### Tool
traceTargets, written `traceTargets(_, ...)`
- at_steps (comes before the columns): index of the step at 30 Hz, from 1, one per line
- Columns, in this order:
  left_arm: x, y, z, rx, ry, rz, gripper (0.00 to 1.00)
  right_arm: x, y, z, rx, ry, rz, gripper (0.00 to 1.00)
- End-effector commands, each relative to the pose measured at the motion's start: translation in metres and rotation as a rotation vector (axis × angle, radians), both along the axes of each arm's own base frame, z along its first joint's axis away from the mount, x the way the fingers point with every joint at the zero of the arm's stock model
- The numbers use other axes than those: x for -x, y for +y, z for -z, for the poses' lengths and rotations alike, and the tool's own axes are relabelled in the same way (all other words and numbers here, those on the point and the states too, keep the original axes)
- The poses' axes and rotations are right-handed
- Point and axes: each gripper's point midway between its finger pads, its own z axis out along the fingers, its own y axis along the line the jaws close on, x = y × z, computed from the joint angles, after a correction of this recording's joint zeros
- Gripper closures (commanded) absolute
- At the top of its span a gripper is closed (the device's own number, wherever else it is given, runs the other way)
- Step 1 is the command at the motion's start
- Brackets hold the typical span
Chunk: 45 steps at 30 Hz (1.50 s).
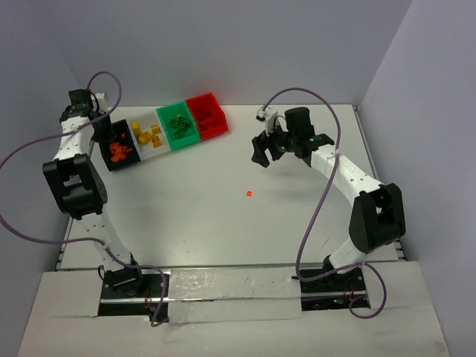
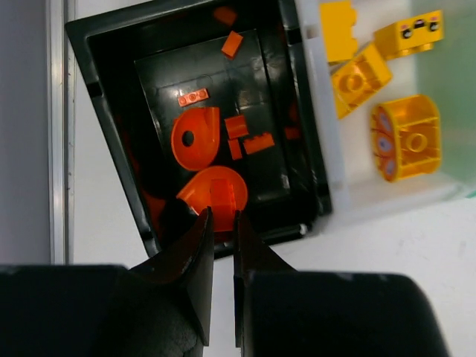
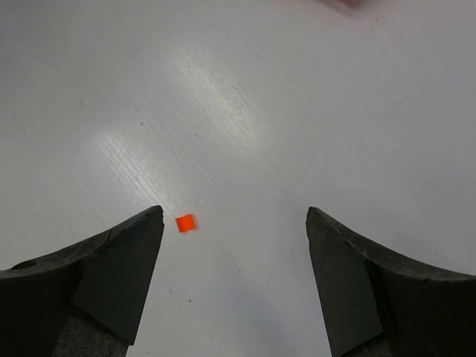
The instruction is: Sort the legos into containers by color
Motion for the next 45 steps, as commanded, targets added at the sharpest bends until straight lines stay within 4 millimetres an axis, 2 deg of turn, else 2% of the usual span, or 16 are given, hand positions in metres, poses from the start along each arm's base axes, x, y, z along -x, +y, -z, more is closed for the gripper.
traceTargets(1, -0.027, 0.014, -0.013, -0.081, -0.062, 0.028, 0.82, 0.001, -0.009, -0.006, -0.008, 0.001, 0.014, 0.16)
traceTargets(4, -0.038, 0.013, -0.009, -0.089, -0.077, 0.066, 0.7, -0.001, -0.013, -0.004, -0.005, 0.014, 0.024, 0.16)
traceTargets(8, -0.046, -0.001, -0.021, -0.076, -0.133, 0.173, 0.54, -0.004, -0.02, -0.005, -0.013, 0.033, 0.048, 0.16)
traceTargets(10, -0.047, -0.019, -0.037, -0.058, -0.177, 0.263, 0.42, -0.009, -0.026, -0.006, -0.032, 0.046, 0.075, 0.16)
traceTargets(12, -0.043, -0.041, -0.055, -0.037, -0.22, 0.359, 0.41, -0.013, -0.033, -0.006, -0.05, 0.066, 0.101, 0.16)
traceTargets(13, -0.037, -0.064, -0.071, 0.024, -0.266, 0.456, 0.41, -0.014, -0.039, -0.006, -0.06, 0.076, 0.115, 0.15)
traceTargets(14, -0.035, -0.072, -0.071, 0.02, -0.266, 0.492, 0.41, -0.014, -0.039, -0.005, -0.066, 0.085, 0.122, 0.16)
traceTargets(16, -0.005, -0.141, -0.099, 0.118, -0.35, 0.748, 0.41, -0.018, -0.049, -0.004, -0.092, 0.116, 0.154, 0.15)
traceTargets(17, 0.006, -0.167, -0.1, 0.124, -0.352, 0.836, 0.41, -0.019, -0.054, -0.003, -0.103, 0.129, 0.166, 0.15)
traceTargets(20, 0.067, -0.274, -0.079, 0.099, -0.289, 1.225, 0.42, -0.023, -0.071, 0.001, -0.127, 0.168, 0.209, 0.15)
traceTargets(25, 0.155, -0.38, -0.037, 0.139, -0.275, 1.607, 0.44, -0.027, -0.087, 0.003, -0.144, 0.195, 0.245, 0.15)
traceTargets(26, 0.156, -0.38, -0.031, 0.134, -0.27, 1.624, 0.44, -0.027, -0.089, 0.002, -0.148, 0.196, 0.249, 0.15)
traceTargets(28, 0.179, -0.415, -0.021, 0.152, -0.278, 1.757, 0.44, -0.029, -0.092, 0.0, -0.15, 0.191, 0.256, 0.15)
traceTargets(33, 0.192, -0.454, -0.002, 0.135, -0.323, 1.912, 0.45, -0.03, -0.099, -0.003, -0.156, 0.19, 0.27, 0.15)
traceTargets(39, 0.187, -0.48, 0.012, 0.108, -0.426, 2.026, 0.45, -0.027, -0.103, -0.004, -0.165, 0.191, 0.266, 0.15)
traceTargets(45, 0.178, -0.495, 0.029, 0.11, -0.384, 2.046, 0.45, -0.024, -0.105, -0.005, -0.162, 0.184, 0.266, 0.15)
